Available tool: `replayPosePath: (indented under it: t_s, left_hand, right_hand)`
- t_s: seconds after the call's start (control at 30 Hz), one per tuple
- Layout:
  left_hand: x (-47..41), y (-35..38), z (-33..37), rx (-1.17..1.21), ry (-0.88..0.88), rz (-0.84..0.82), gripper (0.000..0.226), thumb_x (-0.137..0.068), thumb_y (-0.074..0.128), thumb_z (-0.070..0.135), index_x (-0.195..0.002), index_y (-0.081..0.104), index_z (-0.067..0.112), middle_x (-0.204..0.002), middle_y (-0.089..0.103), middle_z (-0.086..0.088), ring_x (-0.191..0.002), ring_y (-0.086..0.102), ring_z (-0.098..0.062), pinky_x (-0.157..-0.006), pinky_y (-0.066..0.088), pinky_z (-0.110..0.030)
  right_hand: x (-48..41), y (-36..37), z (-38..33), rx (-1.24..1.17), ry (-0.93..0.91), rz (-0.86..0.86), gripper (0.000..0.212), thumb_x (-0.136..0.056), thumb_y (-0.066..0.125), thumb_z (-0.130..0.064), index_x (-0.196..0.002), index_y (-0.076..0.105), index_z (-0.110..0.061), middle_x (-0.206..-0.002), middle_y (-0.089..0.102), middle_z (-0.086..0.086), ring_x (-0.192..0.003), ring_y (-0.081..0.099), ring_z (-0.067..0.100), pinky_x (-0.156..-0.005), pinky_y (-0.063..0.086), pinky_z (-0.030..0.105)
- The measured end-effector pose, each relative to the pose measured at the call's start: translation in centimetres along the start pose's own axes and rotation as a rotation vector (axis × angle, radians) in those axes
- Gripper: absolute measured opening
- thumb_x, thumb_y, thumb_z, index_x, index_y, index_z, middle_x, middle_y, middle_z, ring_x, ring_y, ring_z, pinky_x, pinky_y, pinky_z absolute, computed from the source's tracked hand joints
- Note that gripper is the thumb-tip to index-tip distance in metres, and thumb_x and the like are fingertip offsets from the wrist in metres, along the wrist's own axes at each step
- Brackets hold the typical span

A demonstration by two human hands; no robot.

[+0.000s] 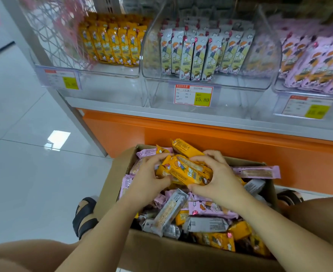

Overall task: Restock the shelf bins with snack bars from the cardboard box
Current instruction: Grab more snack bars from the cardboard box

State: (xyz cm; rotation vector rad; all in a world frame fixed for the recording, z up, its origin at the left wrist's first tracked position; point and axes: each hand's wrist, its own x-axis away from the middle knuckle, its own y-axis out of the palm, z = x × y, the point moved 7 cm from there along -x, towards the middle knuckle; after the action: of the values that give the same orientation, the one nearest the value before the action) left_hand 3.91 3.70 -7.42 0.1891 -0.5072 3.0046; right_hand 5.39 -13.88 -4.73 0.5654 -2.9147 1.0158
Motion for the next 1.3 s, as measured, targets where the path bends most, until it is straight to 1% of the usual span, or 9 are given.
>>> replayPosePath:
  t_s: [0.07, 0.23, 0.37, 0.57, 0.8, 0.93, 1.07, 1.2, 1.3]
  left_hand:
    - [0.8, -1.3, 2.1, -0.042, 0.052, 0.034, 0.054, -0.081, 0.071, 0.015, -0.12, 0.054, 0.049, -0.127, 0.05, 0.003, -0.113, 0.056, -0.013, -0.085, 0.048, -0.015]
    - [3.3, -5.5, 8.2, 0.035, 0.188, 0.156, 0.054, -0.064, 0.07, 0.041, -0.116, 0.058, 0.051, -0.124, 0.058, -0.007, -0.111, 0.059, -0.026, -0.093, 0.049, -0.053]
    - [4.8, -10.5, 13.5, 0.096, 0.331, 0.329, 0.051, -0.063, 0.07, 0.04, -0.11, 0.059, 0.056, -0.124, 0.057, -0.012, -0.11, 0.06, -0.026, -0.094, 0.05, -0.049]
    - [3.4, -18.0, 17.3, 0.017, 0.383, 0.5, 0.049, -0.076, 0.069, 0.028, -0.124, 0.058, 0.035, -0.126, 0.057, -0.004, -0.115, 0.058, -0.02, -0.096, 0.049, -0.044]
    - [-3.0, -27.3, 16.4, -0.275, 0.375, 0.695, 0.045, -0.082, 0.068, 0.006, -0.116, 0.059, 0.033, -0.127, 0.046, -0.004, -0.102, 0.041, 0.02, -0.076, 0.035, 0.005]
    - [-7.8, -29.0, 13.4, -0.493, 0.231, 0.506, 0.044, -0.083, 0.068, 0.01, -0.115, 0.059, 0.039, -0.125, 0.04, -0.001, -0.096, 0.053, -0.011, -0.082, 0.039, -0.006]
    - [-10.3, -28.9, 12.1, -0.579, 0.17, 0.323, 0.045, -0.084, 0.068, 0.014, -0.123, 0.059, 0.035, -0.124, 0.039, 0.006, -0.087, 0.056, -0.011, -0.088, 0.048, -0.024]
    - [-10.9, -28.9, 12.0, -0.515, 0.232, 0.262, 0.042, -0.082, 0.072, 0.016, -0.118, 0.062, 0.035, -0.123, 0.048, 0.006, -0.089, 0.055, -0.001, -0.087, 0.045, -0.015]
    - [-11.0, -28.9, 11.7, -0.476, 0.243, 0.229, 0.041, -0.083, 0.07, 0.014, -0.115, 0.062, 0.038, -0.121, 0.05, 0.012, -0.09, 0.053, 0.005, -0.08, 0.039, -0.004]
  right_hand:
    - [0.6, -1.1, -2.3, 0.005, -0.058, 0.03, 0.058, -0.067, 0.083, -0.024, -0.114, 0.053, -0.042, -0.12, 0.029, -0.017, -0.107, 0.035, -0.004, -0.074, 0.032, -0.006]
    - [1.7, -4.1, -9.9, 0.032, -0.23, 0.098, 0.059, -0.066, 0.084, -0.023, -0.108, 0.051, -0.047, -0.123, 0.029, -0.013, -0.113, 0.038, 0.001, -0.084, 0.03, -0.002]
    - [1.2, -6.0, -17.2, 0.022, -0.368, 0.161, 0.057, -0.067, 0.083, -0.022, -0.111, 0.053, -0.044, -0.122, 0.029, -0.013, -0.108, 0.043, 0.001, -0.084, 0.037, 0.002]
    - [-3.1, -6.4, -25.9, 0.091, -0.478, 0.193, 0.055, -0.072, 0.081, -0.023, -0.119, 0.055, -0.034, -0.118, 0.026, -0.01, -0.105, 0.032, 0.001, -0.075, 0.029, 0.001]
    - [-16.7, -3.2, -28.5, 0.215, -0.294, 0.13, 0.051, -0.072, 0.079, -0.025, -0.119, 0.061, -0.022, -0.124, 0.035, 0.002, -0.107, 0.039, 0.01, -0.079, 0.029, 0.012]
    - [-22.2, 0.8, -25.9, 0.484, -0.131, -0.06, 0.031, -0.073, 0.074, -0.029, -0.093, 0.067, -0.007, -0.104, 0.052, 0.017, -0.095, 0.052, 0.026, -0.065, 0.04, 0.031]
    - [-24.0, 2.6, -23.8, 0.512, -0.047, -0.199, 0.052, -0.078, 0.072, -0.04, -0.111, 0.066, 0.0, -0.119, 0.059, 0.019, -0.106, 0.056, 0.029, -0.081, 0.047, 0.031]
    - [-24.3, 3.1, -23.3, 0.673, -0.024, -0.358, 0.058, -0.083, 0.067, -0.045, -0.127, 0.056, -0.009, -0.131, 0.055, 0.01, -0.114, 0.054, 0.024, -0.095, 0.047, 0.034]
    - [-24.4, 2.5, -25.1, 0.597, -0.096, -0.305, 0.068, -0.084, 0.068, -0.04, -0.143, 0.038, -0.022, -0.147, 0.039, -0.001, -0.13, 0.042, 0.018, -0.102, 0.039, 0.028]
